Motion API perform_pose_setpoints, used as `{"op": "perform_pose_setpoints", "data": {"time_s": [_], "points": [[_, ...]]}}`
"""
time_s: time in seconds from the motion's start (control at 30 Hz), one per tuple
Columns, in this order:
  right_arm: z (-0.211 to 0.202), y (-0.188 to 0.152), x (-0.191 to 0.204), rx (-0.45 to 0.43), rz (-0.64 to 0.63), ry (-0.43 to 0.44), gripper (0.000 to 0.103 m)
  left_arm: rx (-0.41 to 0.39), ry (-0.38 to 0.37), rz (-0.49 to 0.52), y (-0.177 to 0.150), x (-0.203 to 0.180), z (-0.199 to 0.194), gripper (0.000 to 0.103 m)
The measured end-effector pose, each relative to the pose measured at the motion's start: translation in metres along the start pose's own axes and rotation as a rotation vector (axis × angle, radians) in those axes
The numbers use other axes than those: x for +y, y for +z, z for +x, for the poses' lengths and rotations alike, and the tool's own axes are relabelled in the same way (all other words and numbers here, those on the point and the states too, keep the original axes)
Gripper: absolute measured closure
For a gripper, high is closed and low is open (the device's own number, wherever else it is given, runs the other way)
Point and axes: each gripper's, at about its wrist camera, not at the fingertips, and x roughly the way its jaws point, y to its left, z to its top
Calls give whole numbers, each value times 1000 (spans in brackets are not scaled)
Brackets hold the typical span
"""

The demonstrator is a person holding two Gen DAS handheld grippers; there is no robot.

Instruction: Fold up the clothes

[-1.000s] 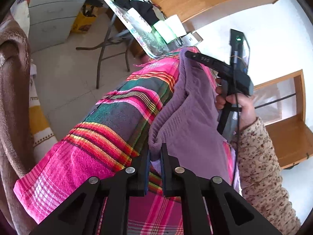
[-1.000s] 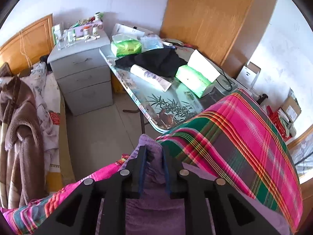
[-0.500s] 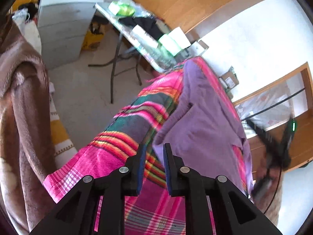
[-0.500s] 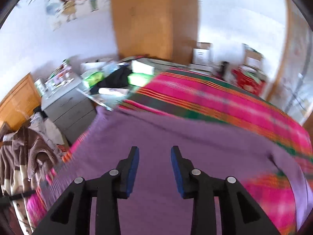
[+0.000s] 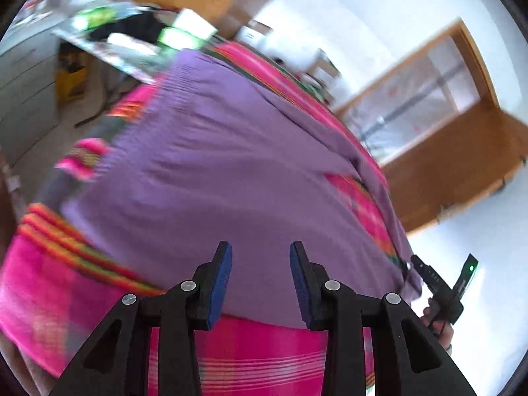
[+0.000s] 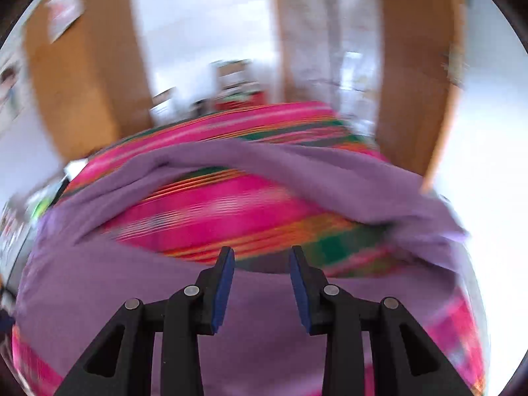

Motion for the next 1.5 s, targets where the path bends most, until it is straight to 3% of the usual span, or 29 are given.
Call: {"op": "perform_pose_setpoints", "data": {"time_s": [0.17, 0.27, 0.4, 0.73, 0.8, 0.87, 0.93, 1.2, 1.5], "points": [[-14, -5, -80, -35, 145, -141, 68, 90, -38, 109, -13, -49, 40, 65], [-17, -3, -121, -60, 249, -149, 61, 144, -51, 156, -24, -73, 61, 65], [-6, 3, -147, -35, 277, -151, 60, 199, -66, 208, -37, -99, 83, 65], [38, 8, -199, 43, 405, 49, 58, 312, -59, 309, -60, -151, 136, 65], [46, 7, -206, 54, 445, 98, 62, 331, -57, 321, -64, -158, 145, 65], [49, 5, -211, 43, 471, 126, 88, 345, -52, 334, -67, -165, 153, 65], [42, 5, -212, 16, 450, 111, 95, 338, -51, 356, -69, -173, 153, 65], [8, 4, -240, -87, 452, 19, 96, 362, -70, 410, -83, -192, 164, 65], [-22, -7, -285, -129, 509, -80, 97, 406, -128, 461, -98, -209, 170, 65]]}}
